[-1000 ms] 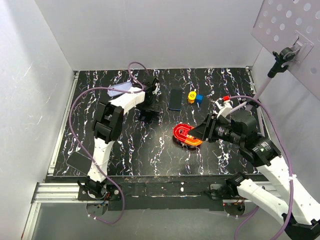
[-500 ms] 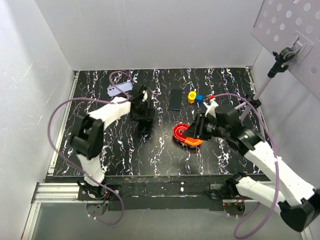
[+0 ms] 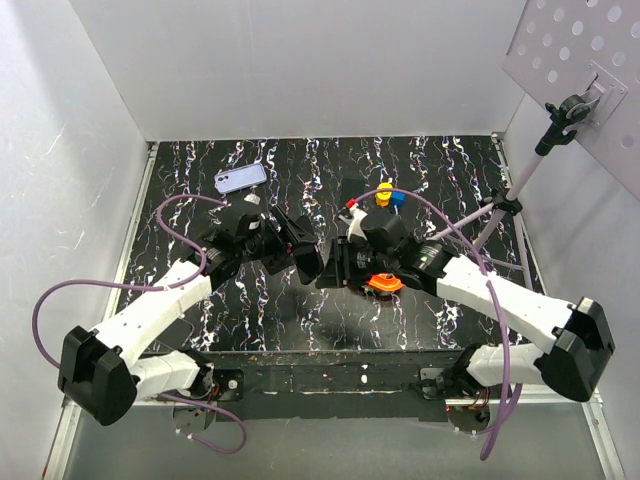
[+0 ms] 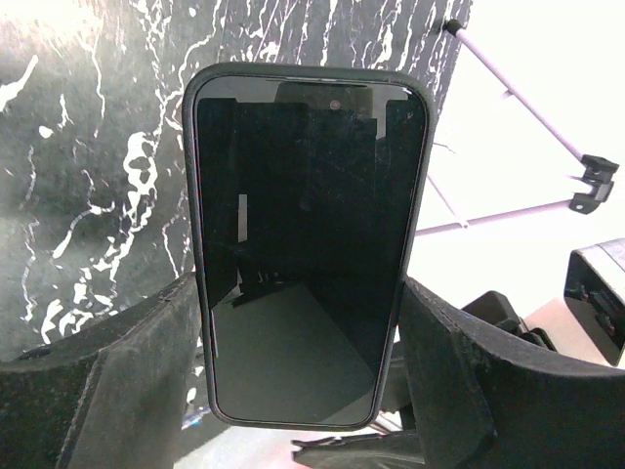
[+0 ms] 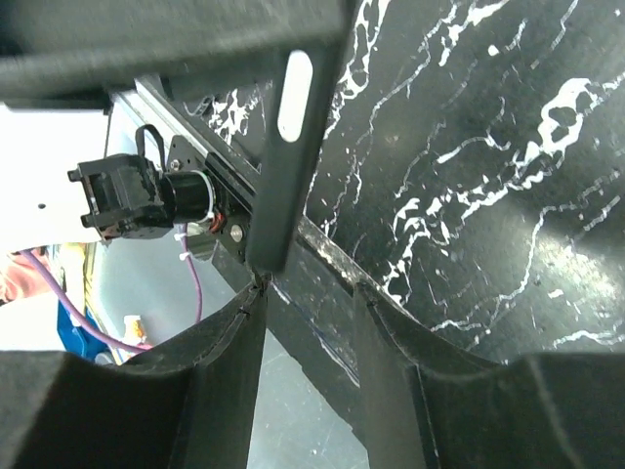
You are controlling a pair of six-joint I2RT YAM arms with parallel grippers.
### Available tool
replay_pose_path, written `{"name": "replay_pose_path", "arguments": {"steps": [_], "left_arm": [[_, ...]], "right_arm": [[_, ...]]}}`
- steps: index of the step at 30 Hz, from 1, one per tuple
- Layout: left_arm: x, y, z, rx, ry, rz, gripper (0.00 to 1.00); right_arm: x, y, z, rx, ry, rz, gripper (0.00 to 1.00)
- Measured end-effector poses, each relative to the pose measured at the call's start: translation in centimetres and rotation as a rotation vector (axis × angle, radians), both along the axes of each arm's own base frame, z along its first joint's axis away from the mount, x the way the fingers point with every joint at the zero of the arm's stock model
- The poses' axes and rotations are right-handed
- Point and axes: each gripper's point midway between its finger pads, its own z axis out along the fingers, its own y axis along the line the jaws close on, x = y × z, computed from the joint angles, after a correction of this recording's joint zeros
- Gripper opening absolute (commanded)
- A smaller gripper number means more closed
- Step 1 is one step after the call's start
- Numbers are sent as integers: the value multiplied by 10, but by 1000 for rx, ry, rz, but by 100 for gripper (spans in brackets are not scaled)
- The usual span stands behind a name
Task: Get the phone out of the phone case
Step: Pick up the phone at the center of the board.
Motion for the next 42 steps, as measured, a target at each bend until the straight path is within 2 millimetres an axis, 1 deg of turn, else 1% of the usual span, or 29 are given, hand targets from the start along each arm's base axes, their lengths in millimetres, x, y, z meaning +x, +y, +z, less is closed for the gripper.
{"name": "replay_pose_path", "arguments": {"steps": [3, 5, 10, 14, 15, 16, 17, 18, 19, 20, 21, 22, 23, 24, 25, 26, 27, 29, 31, 34, 36, 38, 39, 42], "left_arm": [[-7, -4, 3, -34, 23, 20, 0], [-7, -3, 4, -36, 22, 40, 0], [-9, -3, -1, -36, 36, 78, 0], [-22, -15, -3, -38, 45, 33, 0], [-25, -18, -2, -39, 46, 22, 0], [-27, -19, -2, -39, 46, 15, 0], [-28, -20, -3, -36, 44, 15, 0], [-29, -20, -3, -33, 42, 14, 0], [-28, -19, -3, -29, 41, 20, 0], [-27, -17, -3, -25, 39, 32, 16], [-27, -17, -5, -19, 41, 32, 47], [-28, -16, -5, -16, 40, 32, 68], [-28, -15, -4, -13, 33, 31, 82], [-28, -15, -2, -9, 20, 28, 87], [-27, -13, 1, -1, -2, 23, 94], [-27, -12, 5, 9, -32, 10, 96], [-27, -11, 14, 10, -73, -3, 98], [-27, -8, 35, -5, -170, -27, 98], [-29, -6, 60, -40, -267, -41, 98], [-34, 0, 108, -138, -444, -42, 98], [-39, 3, 126, -199, -519, -42, 98], [-44, 3, 136, -262, -577, -53, 98], [-46, 1, 138, -291, -593, -66, 98], [-43, -13, 140, -359, -592, -115, 97]], "right_arm": [[4, 13, 0, -3, -19, 6, 48], [6, 16, 0, -2, -23, 5, 48], [8, 20, -1, -3, -21, 6, 42], [18, 28, -2, -2, -31, -16, 38], [19, 28, -2, -1, -30, -22, 33], [19, 28, -2, -1, -28, -27, 24], [20, 28, -3, -5, -29, -32, 11], [22, 27, -5, -14, -29, -42, 2], [24, 25, -8, -28, -31, -54, 1], [25, 25, -9, -29, -32, -54, 1], [26, 25, -10, -31, -32, -56, 1], [26, 25, -10, -32, -31, -55, 1], [25, 25, -9, -27, -32, -53, 1], [26, 27, -8, -12, -41, -50, 1], [26, 27, -5, -4, -46, -49, 1], [24, 28, -2, 15, -50, -44, 1], [22, 26, 2, 43, -50, -36, 1], [18, 20, 15, 94, -56, -29, 1], [18, 12, 33, 159, -58, -31, 1], [19, -3, 57, 279, -51, -43, 1], [20, -14, 68, 355, -26, -53, 1], [24, -20, 77, 424, -3, -58, 1], [24, -21, 81, 455, 9, -52, 1], [17, -18, 97, 538, 37, -7, 1]]}}
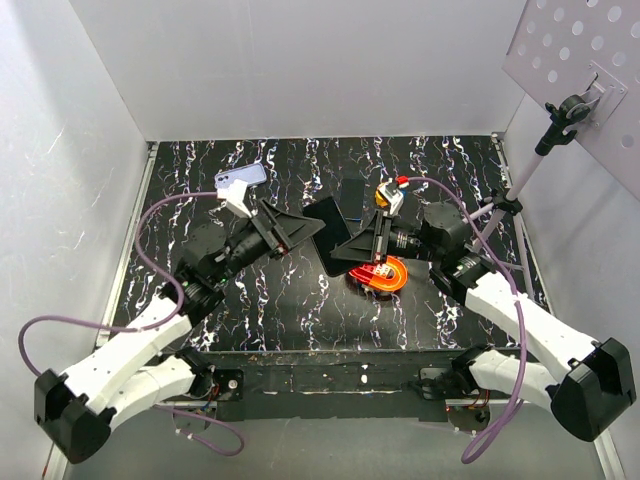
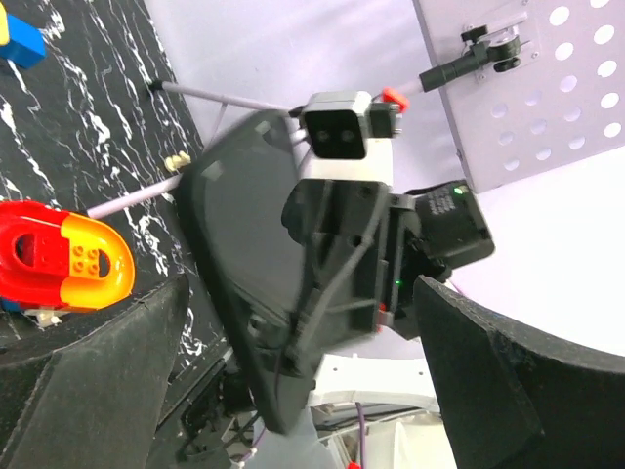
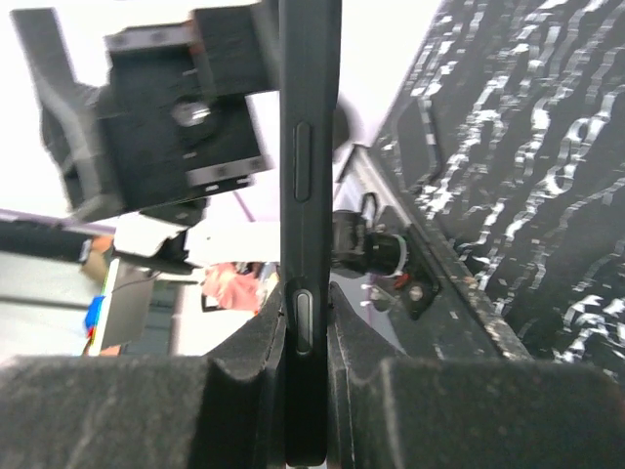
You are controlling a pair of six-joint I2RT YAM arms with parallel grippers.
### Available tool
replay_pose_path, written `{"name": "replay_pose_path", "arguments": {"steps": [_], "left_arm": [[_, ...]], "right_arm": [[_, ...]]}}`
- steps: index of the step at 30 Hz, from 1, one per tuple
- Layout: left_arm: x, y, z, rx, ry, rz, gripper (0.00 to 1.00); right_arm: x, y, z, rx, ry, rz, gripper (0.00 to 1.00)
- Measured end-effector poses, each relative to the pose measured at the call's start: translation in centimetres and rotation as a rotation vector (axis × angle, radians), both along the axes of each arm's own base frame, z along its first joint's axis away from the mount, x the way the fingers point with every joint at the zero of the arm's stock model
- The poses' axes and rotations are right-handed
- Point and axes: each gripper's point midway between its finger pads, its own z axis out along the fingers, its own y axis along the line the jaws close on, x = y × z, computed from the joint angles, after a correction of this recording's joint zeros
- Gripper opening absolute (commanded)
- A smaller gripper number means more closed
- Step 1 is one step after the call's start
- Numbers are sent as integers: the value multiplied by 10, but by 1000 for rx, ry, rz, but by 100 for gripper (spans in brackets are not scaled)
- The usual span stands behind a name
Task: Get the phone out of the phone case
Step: Pick up the phone at the center of the board.
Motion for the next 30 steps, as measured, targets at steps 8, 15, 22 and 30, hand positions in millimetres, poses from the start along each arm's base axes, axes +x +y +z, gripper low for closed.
{"name": "replay_pose_path", "arguments": {"steps": [8, 15, 22, 30], "left_arm": [[11, -32, -7, -63, 42, -127, 57], [11, -40, 18, -156, -10, -201, 0], [19, -46, 12, -127, 8, -328, 0], [15, -44, 13, -100, -5, -452, 0]], "right_arm": [[-17, 1, 41, 152, -41, 81, 1], [-23, 0, 40, 170, -33, 110, 25], [-30, -9, 28, 38, -100, 123, 57], [-51, -23, 31, 8, -178, 224, 51]]}}
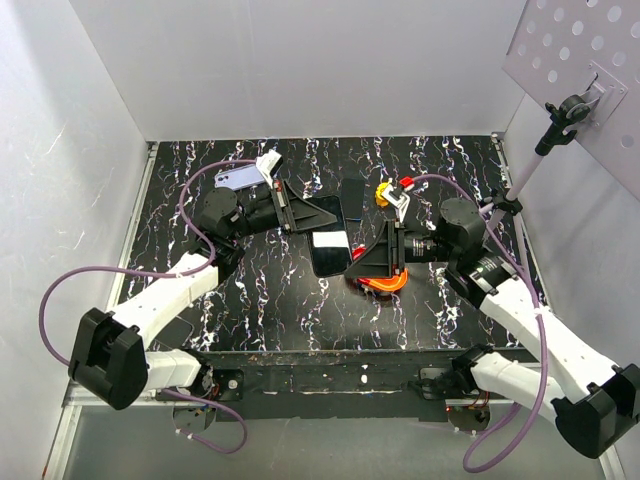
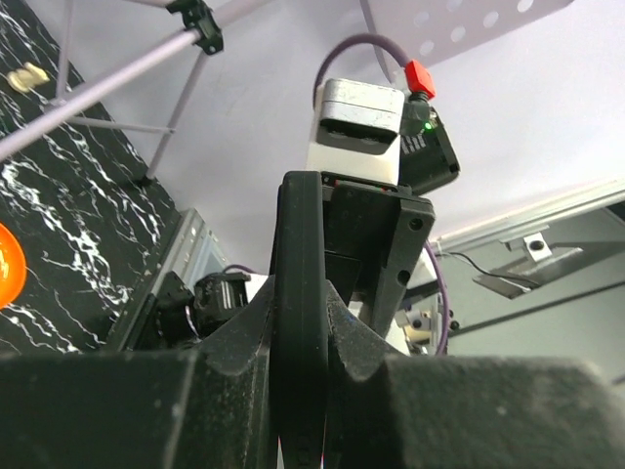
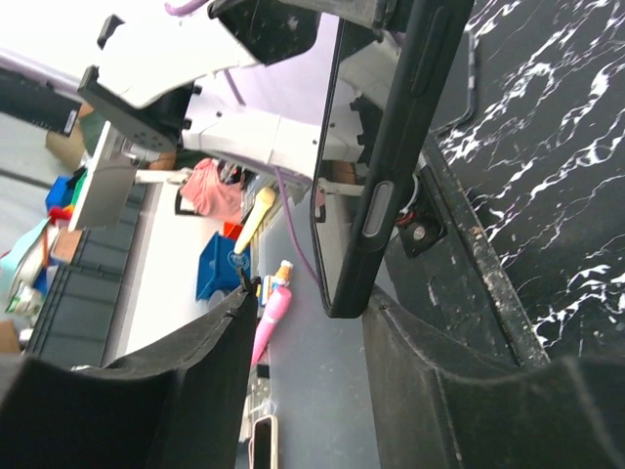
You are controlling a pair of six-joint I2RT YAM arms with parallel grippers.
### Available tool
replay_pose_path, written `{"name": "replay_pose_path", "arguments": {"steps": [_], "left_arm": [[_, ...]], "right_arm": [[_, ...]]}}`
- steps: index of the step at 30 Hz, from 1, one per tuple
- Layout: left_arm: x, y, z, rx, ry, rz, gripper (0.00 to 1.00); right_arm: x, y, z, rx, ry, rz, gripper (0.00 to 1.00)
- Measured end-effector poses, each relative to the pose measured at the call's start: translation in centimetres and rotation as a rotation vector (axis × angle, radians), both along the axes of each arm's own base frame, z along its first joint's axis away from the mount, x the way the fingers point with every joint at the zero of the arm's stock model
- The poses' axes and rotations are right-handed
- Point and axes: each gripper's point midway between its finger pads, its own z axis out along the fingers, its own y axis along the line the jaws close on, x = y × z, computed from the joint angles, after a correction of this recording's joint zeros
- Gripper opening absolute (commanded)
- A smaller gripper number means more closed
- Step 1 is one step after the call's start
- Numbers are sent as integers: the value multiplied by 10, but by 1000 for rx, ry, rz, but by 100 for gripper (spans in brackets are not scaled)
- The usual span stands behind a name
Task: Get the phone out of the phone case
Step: Pick up the phone at the center of the board, then remove the phone case from the phone.
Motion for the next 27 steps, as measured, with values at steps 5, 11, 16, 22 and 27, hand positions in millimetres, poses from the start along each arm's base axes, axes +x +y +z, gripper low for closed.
{"name": "replay_pose_path", "arguments": {"steps": [5, 11, 16, 22, 27], "left_arm": [[-7, -1, 3, -10, -1, -58, 0], [-10, -5, 7, -32, 24, -125, 0], [-10, -7, 3, -40, 58, -161, 0], [-20, -5, 5, -34, 51, -216, 0], [-30, -1, 16, -71, 42, -283, 0]], "right_arm": [[-10, 0, 1, 22, 4, 75, 40], [-13, 2, 0, 34, -4, 120, 28], [-15, 7, -5, 29, 5, 154, 20], [-24, 18, -9, -7, -17, 194, 1], [-32, 24, -2, -54, -126, 179, 1]]}}
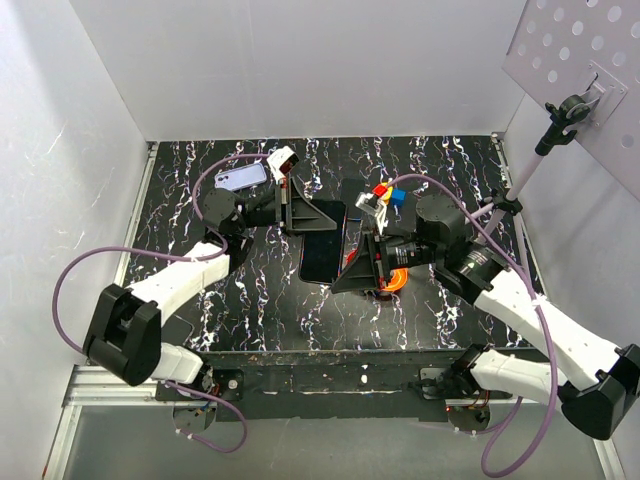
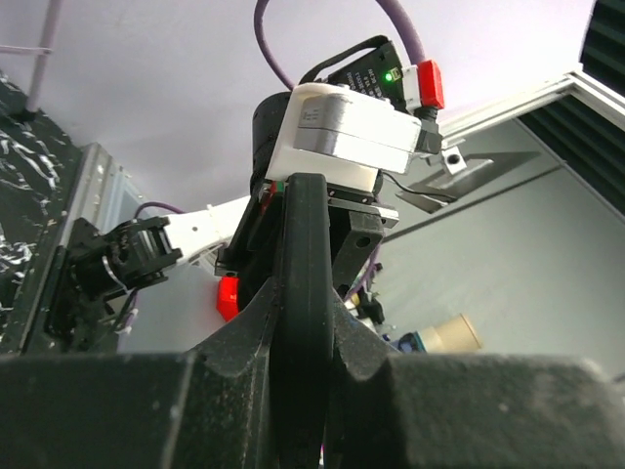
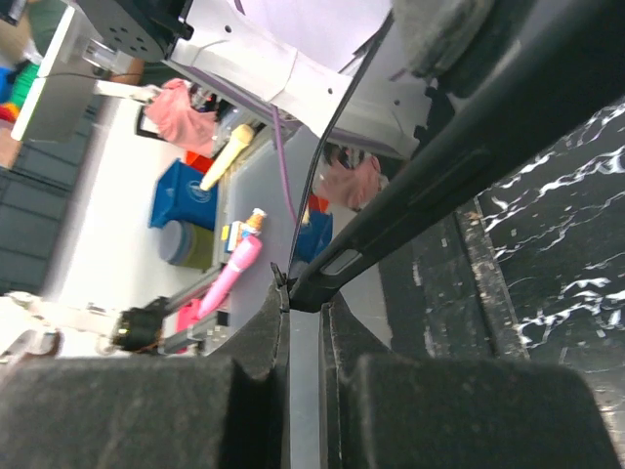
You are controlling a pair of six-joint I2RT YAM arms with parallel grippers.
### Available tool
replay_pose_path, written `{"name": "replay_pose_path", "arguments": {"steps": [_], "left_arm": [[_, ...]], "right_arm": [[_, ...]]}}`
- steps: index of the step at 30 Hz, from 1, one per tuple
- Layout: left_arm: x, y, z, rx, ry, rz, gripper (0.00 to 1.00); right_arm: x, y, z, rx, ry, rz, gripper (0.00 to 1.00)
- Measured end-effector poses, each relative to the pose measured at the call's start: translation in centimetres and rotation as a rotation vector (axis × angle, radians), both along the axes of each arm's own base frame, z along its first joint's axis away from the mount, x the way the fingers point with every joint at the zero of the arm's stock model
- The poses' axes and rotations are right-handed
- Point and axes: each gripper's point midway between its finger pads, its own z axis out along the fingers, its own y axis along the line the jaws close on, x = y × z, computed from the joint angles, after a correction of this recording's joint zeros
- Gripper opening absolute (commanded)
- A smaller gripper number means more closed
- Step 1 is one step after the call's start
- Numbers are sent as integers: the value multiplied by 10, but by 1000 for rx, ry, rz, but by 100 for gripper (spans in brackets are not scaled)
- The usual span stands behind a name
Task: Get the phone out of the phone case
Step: Remove the phone case from the phone.
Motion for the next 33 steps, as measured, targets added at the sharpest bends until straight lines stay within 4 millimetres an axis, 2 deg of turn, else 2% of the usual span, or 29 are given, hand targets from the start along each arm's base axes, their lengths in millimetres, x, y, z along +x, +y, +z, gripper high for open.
{"name": "replay_pose_path", "arguments": {"steps": [6, 13, 19, 23, 29, 30, 31, 33], "left_arm": [[-10, -3, 13, -93, 0, -76, 0], [-17, -3, 28, -162, 30, -85, 0], [-23, -14, 41, -226, 97, -78, 0], [-19, -16, 43, -252, 118, -53, 0], [10, -22, 38, -292, 197, 49, 0], [18, -23, 35, -293, 227, 75, 0], [16, -23, 31, -285, 259, 66, 0], [-1, -28, 21, -263, 310, 38, 0]], "right_arm": [[0, -2, 7, 1, -161, -22, 1], [-3, -2, 19, -16, -315, -4, 1], [4, 5, 18, -104, -446, -41, 1], [13, 1, 16, -155, -499, -104, 1], [47, -19, 4, -305, -546, -376, 1], [59, -29, 0, -349, -568, -459, 1], [80, -42, 2, -386, -589, -583, 1], [117, -67, 6, -445, -595, -793, 1]]}}
